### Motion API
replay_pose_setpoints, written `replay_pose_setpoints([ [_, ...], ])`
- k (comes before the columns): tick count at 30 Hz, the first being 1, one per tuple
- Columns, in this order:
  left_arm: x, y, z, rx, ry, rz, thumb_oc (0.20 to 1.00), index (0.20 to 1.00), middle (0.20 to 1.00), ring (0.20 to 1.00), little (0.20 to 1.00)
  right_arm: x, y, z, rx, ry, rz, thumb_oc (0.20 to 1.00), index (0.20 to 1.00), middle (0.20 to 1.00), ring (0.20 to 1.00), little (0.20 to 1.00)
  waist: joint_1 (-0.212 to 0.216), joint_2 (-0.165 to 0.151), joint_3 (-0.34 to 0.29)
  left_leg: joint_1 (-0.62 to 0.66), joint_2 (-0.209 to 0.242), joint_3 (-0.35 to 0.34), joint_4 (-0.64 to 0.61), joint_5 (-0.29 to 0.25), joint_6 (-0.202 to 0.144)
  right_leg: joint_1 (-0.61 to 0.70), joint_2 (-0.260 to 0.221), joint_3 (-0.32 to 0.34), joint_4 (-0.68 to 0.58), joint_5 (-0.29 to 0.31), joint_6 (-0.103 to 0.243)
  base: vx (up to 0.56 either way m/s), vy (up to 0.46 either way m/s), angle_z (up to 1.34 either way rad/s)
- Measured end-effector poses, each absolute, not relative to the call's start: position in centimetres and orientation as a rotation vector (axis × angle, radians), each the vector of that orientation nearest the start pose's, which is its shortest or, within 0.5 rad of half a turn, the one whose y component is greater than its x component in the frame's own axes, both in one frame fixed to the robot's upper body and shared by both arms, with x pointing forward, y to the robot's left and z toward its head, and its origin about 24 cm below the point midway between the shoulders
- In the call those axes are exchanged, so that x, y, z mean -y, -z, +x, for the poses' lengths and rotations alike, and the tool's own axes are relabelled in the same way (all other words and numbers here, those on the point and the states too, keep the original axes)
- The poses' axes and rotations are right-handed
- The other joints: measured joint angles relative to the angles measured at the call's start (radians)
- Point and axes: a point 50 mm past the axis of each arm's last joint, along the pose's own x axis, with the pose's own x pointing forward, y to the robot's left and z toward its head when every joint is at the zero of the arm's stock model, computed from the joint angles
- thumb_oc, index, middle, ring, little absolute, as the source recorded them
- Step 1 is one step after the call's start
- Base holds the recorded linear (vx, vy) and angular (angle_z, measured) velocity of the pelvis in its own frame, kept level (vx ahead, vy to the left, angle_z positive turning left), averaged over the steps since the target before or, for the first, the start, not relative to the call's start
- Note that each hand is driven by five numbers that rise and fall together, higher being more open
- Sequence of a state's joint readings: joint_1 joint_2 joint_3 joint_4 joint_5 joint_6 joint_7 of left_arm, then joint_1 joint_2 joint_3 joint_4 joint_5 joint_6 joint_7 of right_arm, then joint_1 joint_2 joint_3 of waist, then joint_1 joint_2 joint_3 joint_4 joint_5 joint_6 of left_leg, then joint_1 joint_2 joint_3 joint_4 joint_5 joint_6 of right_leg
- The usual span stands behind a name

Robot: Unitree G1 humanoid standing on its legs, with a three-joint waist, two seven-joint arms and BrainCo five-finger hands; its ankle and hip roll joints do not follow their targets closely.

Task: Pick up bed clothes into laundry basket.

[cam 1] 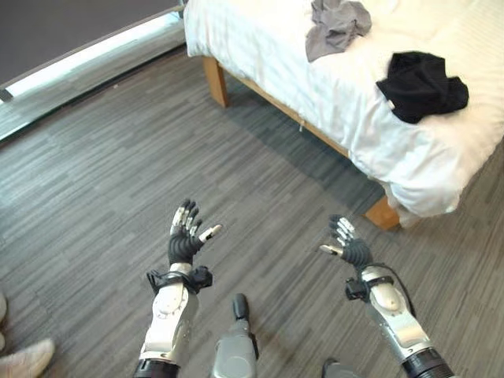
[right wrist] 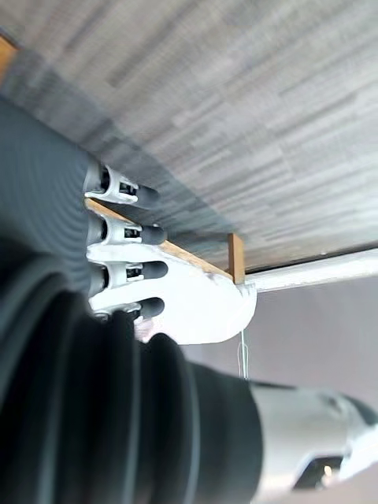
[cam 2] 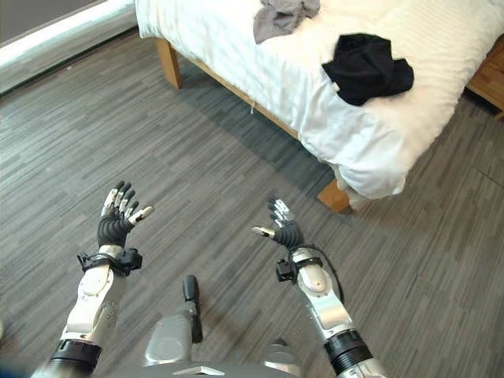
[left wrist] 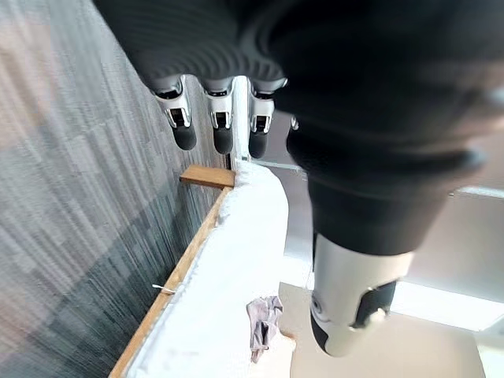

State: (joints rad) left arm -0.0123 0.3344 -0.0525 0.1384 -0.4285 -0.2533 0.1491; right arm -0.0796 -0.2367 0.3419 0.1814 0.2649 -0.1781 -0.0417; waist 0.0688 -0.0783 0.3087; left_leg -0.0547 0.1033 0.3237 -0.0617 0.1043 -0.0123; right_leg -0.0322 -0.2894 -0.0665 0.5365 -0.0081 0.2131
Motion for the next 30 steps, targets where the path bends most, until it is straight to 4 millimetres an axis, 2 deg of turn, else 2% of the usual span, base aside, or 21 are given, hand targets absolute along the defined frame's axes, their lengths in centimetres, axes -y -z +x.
replay_pose_setpoints([
  [1, -22.0, -4.6, 25.2, 0.104, -0.153, -0.083, 1.000, 1.000, 1.000, 1.000, 1.000, 11.4, -2.5, 25.3, 0.001, -0.270, 0.043, 1.000, 1.000, 1.000, 1.000, 1.000, -0.036, 0.003, -0.002, 0.056, -0.012, -0.009, -0.026, -0.018, 0.001, -0.083, -0.022, -0.006, 0.173, 0.012, -0.003, 0.37, 0.123, 0.16],
  [2, -21.8, -4.5, 24.9, 0.098, -0.135, -0.076, 1.000, 1.000, 1.000, 1.000, 1.000, 11.3, -2.4, 25.1, 0.000, -0.271, 0.054, 1.000, 1.000, 1.000, 1.000, 1.000, -0.065, 0.009, -0.014, 0.104, -0.015, -0.016, -0.036, -0.052, -0.003, -0.141, -0.013, -0.043, 0.134, -0.032, -0.008, 0.39, 0.078, 0.30],
  [5, -21.9, -4.1, 24.4, 0.081, -0.116, -0.069, 1.000, 1.000, 1.000, 1.000, 1.000, 11.8, -2.5, 25.0, 0.003, -0.250, 0.070, 1.000, 1.000, 1.000, 1.000, 1.000, -0.100, -0.018, -0.041, 0.150, -0.042, -0.026, -0.031, -0.078, 0.018, -0.205, 0.006, -0.135, -0.148, -0.037, -0.029, 0.45, 0.001, 0.41],
  [6, -22.0, -4.0, 24.1, 0.076, -0.117, -0.067, 1.000, 1.000, 1.000, 1.000, 1.000, 11.8, -2.5, 24.9, 0.006, -0.251, 0.072, 1.000, 1.000, 1.000, 1.000, 1.000, -0.100, -0.026, -0.046, 0.163, -0.051, -0.030, -0.031, -0.101, 0.007, -0.215, 0.020, -0.163, -0.256, -0.021, -0.041, 0.54, -0.039, 0.30],
  [8, -22.4, -2.8, 23.2, 0.022, -0.131, -0.069, 1.000, 1.000, 1.000, 1.000, 1.000, 11.7, -2.7, 24.8, 0.013, -0.267, 0.084, 1.000, 1.000, 1.000, 1.000, 1.000, -0.115, -0.035, -0.052, 0.196, -0.077, -0.065, -0.030, -0.154, -0.008, -0.222, 0.057, -0.240, -0.569, 0.065, -0.053, 0.50, -0.067, 0.42],
  [9, -22.4, -2.5, 23.1, 0.006, -0.131, -0.070, 1.000, 1.000, 1.000, 1.000, 1.000, 11.8, -2.6, 24.8, 0.007, -0.264, 0.085, 1.000, 1.000, 1.000, 1.000, 1.000, -0.128, -0.043, -0.057, 0.213, -0.082, -0.069, -0.030, -0.153, 0.001, -0.223, 0.059, -0.269, -0.620, 0.098, -0.064, 0.46, -0.088, 0.67],
  [10, -22.3, -2.2, 23.0, -0.005, -0.130, -0.074, 1.000, 1.000, 1.000, 1.000, 1.000, 11.9, -2.4, 24.8, -0.001, -0.262, 0.087, 1.000, 1.000, 1.000, 1.000, 1.000, -0.136, -0.040, -0.059, 0.225, -0.082, -0.073, -0.030, -0.157, 0.002, -0.233, 0.061, -0.288, -0.626, 0.118, -0.078, 0.43, -0.075, 0.66],
  [12, -22.1, -1.7, 22.6, -0.023, -0.141, -0.092, 1.000, 1.000, 1.000, 1.000, 1.000, 12.0, -2.0, 25.0, -0.019, -0.257, 0.084, 1.000, 1.000, 1.000, 1.000, 1.000, -0.142, -0.026, -0.071, 0.283, -0.065, -0.060, -0.030, -0.198, -0.024, -0.257, 0.059, -0.398, -0.622, 0.140, -0.086, 0.46, -0.053, 0.35],
  [14, -22.0, -1.2, 22.1, -0.041, -0.144, -0.101, 1.000, 1.000, 1.000, 1.000, 1.000, 12.0, -1.8, 24.8, -0.028, -0.256, 0.082, 1.000, 1.000, 1.000, 1.000, 1.000, -0.149, -0.025, -0.095, 0.355, -0.054, -0.053, -0.030, -0.236, -0.066, -0.241, 0.070, -0.401, -0.576, 0.133, -0.093, 0.46, -0.045, 0.11],
  [15, -21.9, -1.1, 22.0, -0.047, -0.133, -0.099, 1.000, 1.000, 1.000, 1.000, 1.000, 12.0, -1.7, 24.8, -0.032, -0.256, 0.082, 1.000, 1.000, 1.000, 1.000, 1.000, -0.148, -0.019, -0.105, 0.393, -0.047, -0.051, -0.030, -0.256, -0.088, -0.225, 0.084, -0.385, -0.552, 0.137, -0.118, 0.23, -0.046, -0.01],
  [16, -21.3, -0.8, 21.9, -0.057, -0.123, -0.117, 1.000, 1.000, 1.000, 1.000, 1.000, 12.3, -1.6, 24.8, -0.036, -0.253, 0.069, 1.000, 1.000, 1.000, 1.000, 1.000, -0.146, 0.022, -0.119, 0.434, -0.014, -0.045, -0.027, -0.276, -0.111, -0.214, 0.118, -0.361, -0.514, 0.197, -0.172, 0.30, -0.135, -0.20],
  [17, -20.3, -0.9, 22.2, -0.044, -0.088, -0.138, 1.000, 1.000, 1.000, 1.000, 1.000, 12.8, -1.0, 24.7, -0.060, -0.246, 0.056, 1.000, 1.000, 1.000, 1.000, 1.000, -0.149, 0.060, -0.147, 0.384, 0.043, -0.026, 0.155, -0.260, -0.154, -0.177, 0.158, -0.363, -0.493, 0.197, -0.259, 0.30, -0.144, -0.29],
  [18, -20.3, -1.2, 22.5, -0.030, -0.082, -0.141, 1.000, 1.000, 1.000, 1.000, 1.000, 13.1, -0.9, 24.9, -0.064, -0.245, 0.039, 1.000, 1.000, 1.000, 1.000, 1.000, -0.145, 0.066, -0.145, 0.328, 0.068, -0.031, 0.306, -0.227, -0.190, -0.154, 0.168, -0.361, -0.499, 0.168, -0.255, 0.46, -0.181, -0.38],
  [20, -20.6, -1.6, 22.7, -0.010, -0.093, -0.142, 1.000, 1.000, 1.000, 1.000, 1.000, 14.2, -0.8, 25.5, -0.078, -0.232, -0.019, 1.000, 1.000, 1.000, 1.000, 1.000, -0.137, 0.066, -0.140, 0.154, 0.114, -0.074, 0.699, -0.079, -0.203, -0.116, 0.184, -0.303, -0.503, 0.129, -0.272, 0.37, -0.077, -0.75],
  [21, -20.9, -1.6, 22.3, -0.008, -0.106, -0.143, 1.000, 1.000, 1.000, 1.000, 1.000, 15.3, -1.4, 25.8, -0.058, -0.211, -0.057, 1.000, 1.000, 1.000, 1.000, 1.000, -0.118, 0.065, -0.132, 0.083, 0.118, -0.120, 0.849, -0.072, -0.212, -0.086, 0.201, -0.252, -0.507, 0.103, -0.277, 0.21, -0.006, -1.20],
  [22, -21.2, -1.7, 22.2, -0.005, -0.116, -0.141, 1.000, 1.000, 1.000, 1.000, 1.000, 16.5, -2.1, 25.9, -0.030, -0.168, -0.106, 1.000, 1.000, 1.000, 1.000, 1.000, -0.108, 0.058, -0.123, 0.045, 0.113, -0.120, 0.908, -0.093, -0.216, -0.045, 0.213, -0.207, -0.525, 0.099, -0.278, 0.27, 0.088, -1.43],
  [24, -21.4, -2.1, 22.4, 0.022, -0.130, -0.140, 1.000, 1.000, 1.000, 1.000, 1.000, 19.0, -4.6, 26.3, 0.073, -0.086, -0.217, 1.000, 1.000, 1.000, 1.000, 1.000, -0.116, 0.026, -0.108, -0.034, 0.098, -0.110, 0.829, -0.128, -0.213, 0.038, 0.218, -0.165, -0.572, 0.089, -0.277, 0.28, 0.135, -1.22],
  [25, -21.2, -2.6, 22.6, 0.042, -0.130, -0.137, 1.000, 1.000, 1.000, 1.000, 1.000, 20.3, -6.4, 26.6, 0.142, -0.028, -0.326, 1.000, 1.000, 1.000, 1.000, 1.000, -0.114, 0.016, -0.104, -0.073, 0.092, -0.118, 0.675, -0.148, -0.187, 0.062, 0.231, -0.104, -0.600, 0.070, -0.260, 0.28, 0.160, -1.25],
  [27, -21.0, -3.4, 23.0, 0.078, -0.119, -0.128, 1.000, 1.000, 1.000, 1.000, 1.000, 21.2, -8.6, 27.1, 0.232, 0.030, -0.410, 1.000, 1.000, 1.000, 1.000, 1.000, -0.100, 0.019, -0.084, -0.084, 0.101, -0.119, 0.444, -0.119, -0.155, 0.079, 0.252, -0.051, -0.614, 0.090, -0.270, 0.32, 0.198, -1.25],
  [29, -22.1, -2.7, 23.9, 0.051, -0.152, -0.092, 1.000, 1.000, 1.000, 1.000, 1.000, 21.5, -10.0, 27.8, 0.278, 0.056, -0.467, 1.000, 1.000, 1.000, 1.000, 1.000, -0.126, 0.016, -0.078, -0.061, 0.092, -0.218, 0.163, -0.105, -0.142, 0.130, 0.288, 0.027, -0.637, 0.064, -0.230, 0.30, 0.215, -0.99],
  [30, -22.6, -2.2, 24.2, 0.026, -0.165, -0.077, 1.000, 1.000, 1.000, 1.000, 1.000, 21.4, -10.3, 28.0, 0.293, 0.055, -0.470, 1.000, 1.000, 1.000, 1.000, 1.000, -0.123, 0.017, -0.078, -0.047, 0.091, -0.234, 0.113, -0.103, -0.139, 0.135, 0.292, 0.035, -0.636, 0.068, -0.239, 0.38, 0.246, -1.43],
])
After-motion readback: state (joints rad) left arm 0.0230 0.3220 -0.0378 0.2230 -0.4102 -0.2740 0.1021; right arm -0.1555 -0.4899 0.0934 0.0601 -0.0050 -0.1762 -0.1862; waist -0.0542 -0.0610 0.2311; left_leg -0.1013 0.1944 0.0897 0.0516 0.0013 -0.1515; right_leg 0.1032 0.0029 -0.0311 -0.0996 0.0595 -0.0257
